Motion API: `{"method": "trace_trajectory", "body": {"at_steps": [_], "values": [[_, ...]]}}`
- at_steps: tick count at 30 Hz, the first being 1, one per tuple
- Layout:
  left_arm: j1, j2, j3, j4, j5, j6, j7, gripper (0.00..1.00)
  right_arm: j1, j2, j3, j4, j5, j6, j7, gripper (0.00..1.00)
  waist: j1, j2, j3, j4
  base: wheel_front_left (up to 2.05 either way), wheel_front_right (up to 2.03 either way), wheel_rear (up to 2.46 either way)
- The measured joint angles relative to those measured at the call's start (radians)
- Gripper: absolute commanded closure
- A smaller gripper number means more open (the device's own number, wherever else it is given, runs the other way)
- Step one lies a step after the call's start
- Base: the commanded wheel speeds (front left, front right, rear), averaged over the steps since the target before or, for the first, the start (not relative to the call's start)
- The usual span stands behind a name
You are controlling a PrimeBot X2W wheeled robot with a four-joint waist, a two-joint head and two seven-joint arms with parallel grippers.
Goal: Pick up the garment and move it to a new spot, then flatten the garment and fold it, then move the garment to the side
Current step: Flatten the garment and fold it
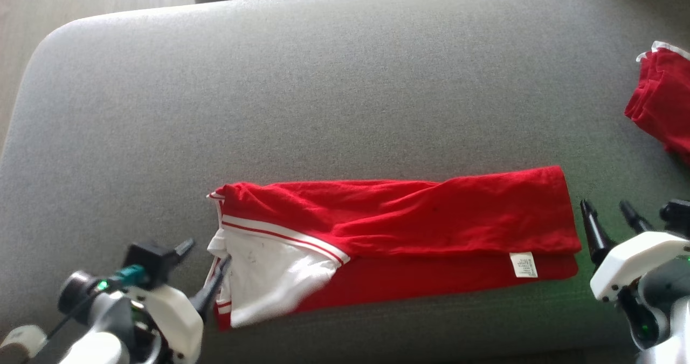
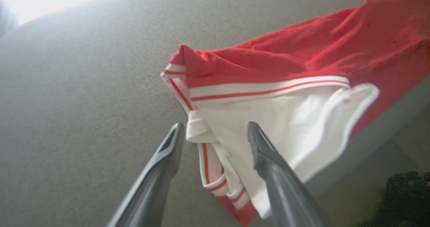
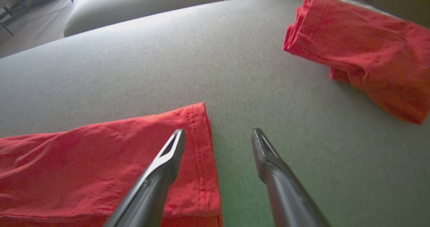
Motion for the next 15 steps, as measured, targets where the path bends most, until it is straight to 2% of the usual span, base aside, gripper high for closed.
{"method": "trace_trajectory", "body": {"at_steps": [2, 5, 7, 11, 15], "values": [[-0.001, 0.0, 0.02, -0.01, -0.003, 0.019, -0.02, 0.0, -0.001, 0.003, -0.003, -0.018, -0.005, 0.0, -0.026, 0.0, 0.0, 0.0, -0.002, 0.001, 0.0, 0.0, 0.0], [-0.005, -0.012, 0.094, -0.03, -0.003, 0.089, -0.126, 0.0, -0.012, 0.008, 0.013, -0.068, -0.01, 0.0, -0.146, 0.0, 0.0, 0.0, -0.013, 0.003, 0.0, 0.0, 0.0], [-0.006, -0.024, 0.112, -0.035, -0.004, 0.102, -0.151, 0.0, -0.015, 0.008, 0.022, -0.075, -0.008, 0.0, -0.175, 0.0, 0.0, 0.0, -0.017, 0.003, 0.0, 0.0, 0.0], [-0.01, -0.096, 0.18, -0.043, -0.033, 0.161, -0.299, 0.0, -0.035, 0.009, 0.096, -0.116, 0.008, 0.0, -0.313, 0.0, 0.0, 0.0, -0.031, 0.005, 0.0, 0.0, 0.0], [-0.011, -0.174, 0.244, -0.048, -0.048, 0.198, -0.376, 0.0, -0.033, 0.009, 0.142, -0.132, -0.001, 0.0, -0.411, 0.0, 0.0, 0.0, -0.04, 0.01, 0.0, 0.0, 0.0]]}}
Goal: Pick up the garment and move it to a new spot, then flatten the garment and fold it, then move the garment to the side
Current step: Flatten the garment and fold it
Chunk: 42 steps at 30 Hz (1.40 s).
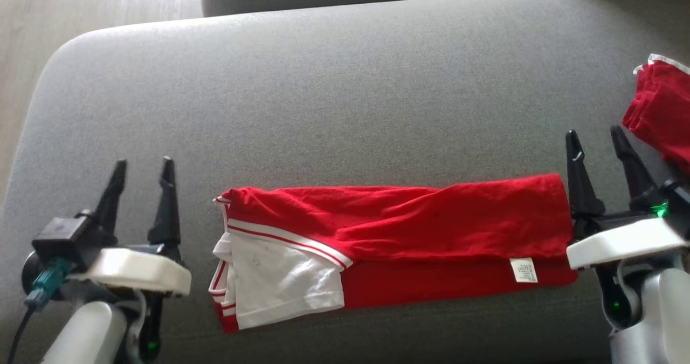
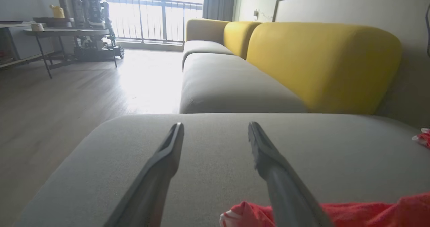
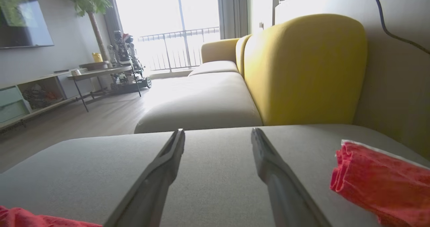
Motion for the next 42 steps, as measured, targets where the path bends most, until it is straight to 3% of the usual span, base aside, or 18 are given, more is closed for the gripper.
{"method": "trace_trajectory", "body": {"at_steps": [5, 15, 18, 26, 42], "values": [[0.026, -0.115, 0.07, -0.006, 0.044, 0.008, -0.008, 0.0, 0.013, 0.001, -0.004, -0.008, -0.004, 0.0, -0.06, 0.0, 0.0, 0.0, -0.003, 0.001, 0.0, 0.0, 0.0], [0.169, -0.325, 0.207, 0.046, 0.213, -0.11, -0.012, 0.0, 0.087, 0.009, 0.008, -0.02, 0.019, 0.0, -0.076, 0.0, 0.0, 0.0, 0.002, 0.012, 0.0, 0.0, 0.0], [0.17, -0.341, 0.252, 0.046, 0.256, -0.149, -0.012, 0.0, 0.095, 0.01, 0.006, -0.023, 0.017, 0.0, -0.076, 0.0, 0.0, 0.0, 0.0, 0.015, 0.0, 0.0, 0.0], [0.172, -0.356, 0.292, 0.064, 0.295, -0.201, -0.012, 0.0, 0.131, 0.012, 0.026, -0.02, 0.028, 0.0, -0.076, 0.0, 0.0, 0.0, -0.005, 0.01, 0.0, 0.0, 0.0], [0.172, -0.358, 0.282, 0.064, 0.293, -0.21, -0.012, 0.0, 0.133, 0.012, 0.035, -0.018, 0.028, 0.0, -0.076, 0.0, 0.0, 0.0, 0.002, -0.001, 0.0, 0.0, 0.0]]}}
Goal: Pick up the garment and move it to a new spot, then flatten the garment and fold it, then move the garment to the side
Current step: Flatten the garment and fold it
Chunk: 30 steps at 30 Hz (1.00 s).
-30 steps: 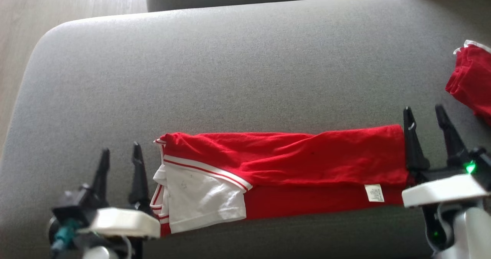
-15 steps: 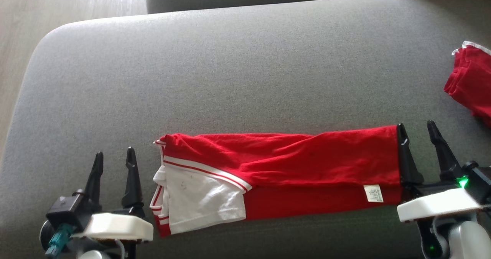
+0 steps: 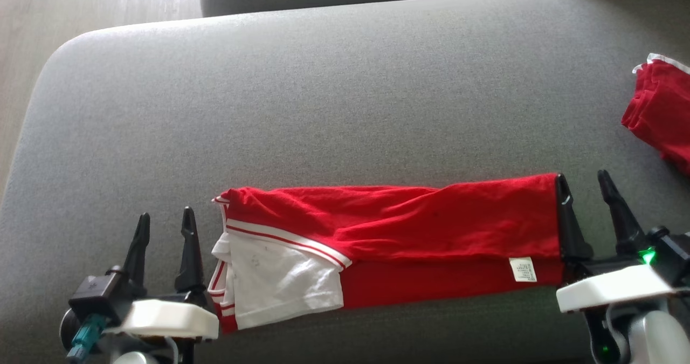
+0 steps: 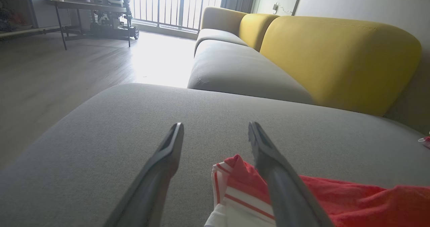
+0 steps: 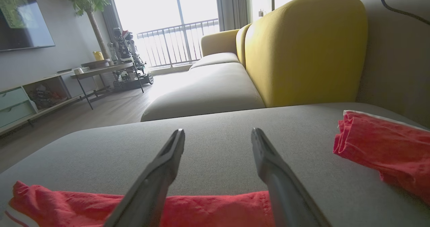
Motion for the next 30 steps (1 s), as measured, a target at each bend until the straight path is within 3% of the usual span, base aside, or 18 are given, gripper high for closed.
{"method": "trace_trajectory", "body": {"at_steps": [4, 11, 21, 30], "values": [[0.0, 0.0, -0.004, 0.001, 0.001, -0.001, 0.0, 0.0, 0.0, 0.0, -0.009, 0.058, 0.0, 0.0, 0.0, 0.0, 0.0, 0.0, 0.005, -0.003, 0.0, 0.0, 0.0], [-0.002, -0.001, -0.067, -0.006, 0.068, -0.044, 0.0, 0.0, -0.017, 0.001, -0.048, 0.197, -0.003, 0.0, 0.0, 0.0, 0.0, 0.0, 0.032, -0.008, 0.0, 0.0, 0.0], [-0.026, -0.001, -0.096, 0.003, 0.074, -0.052, 0.0, 0.0, -0.16, 0.002, -0.156, 0.47, -0.027, 0.0, 0.006, 0.0, 0.0, 0.0, 0.078, -0.011, 0.0, 0.0, 0.0], [-0.046, -0.001, -0.1, 0.006, 0.081, -0.052, 0.0, 0.0, -0.247, 0.002, -0.156, 0.647, -0.011, 0.0, 0.006, 0.0, 0.0001, 0.0, 0.107, -0.006, 0.0, 0.0, 0.0]]}}
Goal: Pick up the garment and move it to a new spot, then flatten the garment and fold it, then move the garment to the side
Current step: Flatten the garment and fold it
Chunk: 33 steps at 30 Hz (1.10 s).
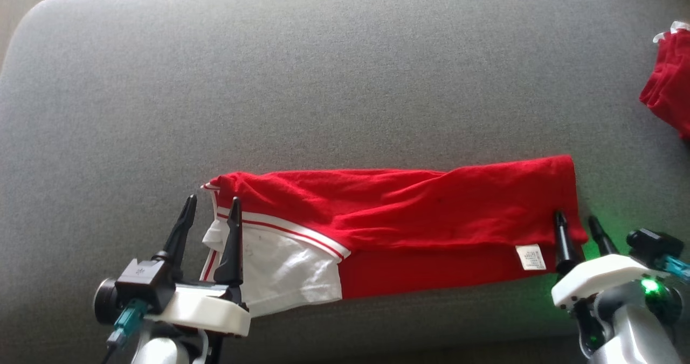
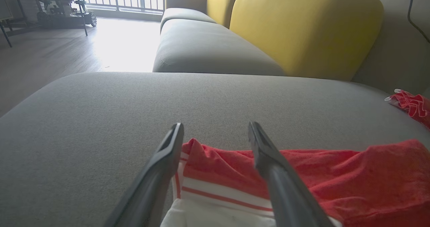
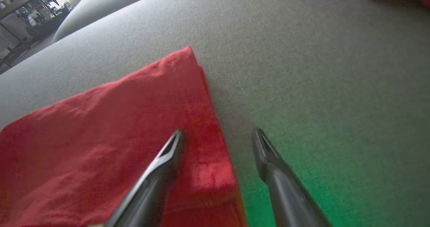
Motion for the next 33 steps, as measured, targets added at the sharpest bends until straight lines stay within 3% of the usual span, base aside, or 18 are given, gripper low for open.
{"method": "trace_trajectory", "body": {"at_steps": [6, 7, 8, 20, 33], "values": [[-0.002, 0.0, 0.002, 0.002, 0.009, -0.001, 0.0, 0.0, -0.04, -0.003, 0.031, 0.065, 0.017, 0.0, -0.009, 0.0, 0.0, 0.0, 0.005, 0.001, 0.0, 0.0, 0.0], [-0.002, 0.0, 0.002, 0.002, 0.009, -0.001, 0.0, 0.0, -0.045, -0.003, 0.037, 0.071, 0.017, 0.0, -0.009, 0.4, 0.0, 0.0, 0.005, 0.0, 0.0, 0.0, 0.0], [-0.002, 0.0, 0.002, 0.003, 0.009, -0.001, 0.0, 0.0, -0.048, -0.004, 0.041, 0.075, 0.017, 0.0, -0.009, 0.98, 0.0, 0.0, 0.004, 0.0, 0.0, 0.0, 0.0], [-0.003, 0.0, 0.002, 0.005, 0.009, 0.0, 0.0, 0.0, -0.051, 0.002, -0.034, 0.063, -0.093, 0.0, -0.008, 1.0, 0.0, 0.0, -0.015, -0.002, 0.0, 0.0, 0.0], [-0.003, 0.0, -0.001, 0.004, 0.009, 0.003, 0.0, 0.0, -0.088, -0.053, -0.312, -0.016, -0.32, 0.0, 0.003, 1.0, 0.0, 0.0, -0.018, 0.007, 0.0, 0.0, 0.0]]}}
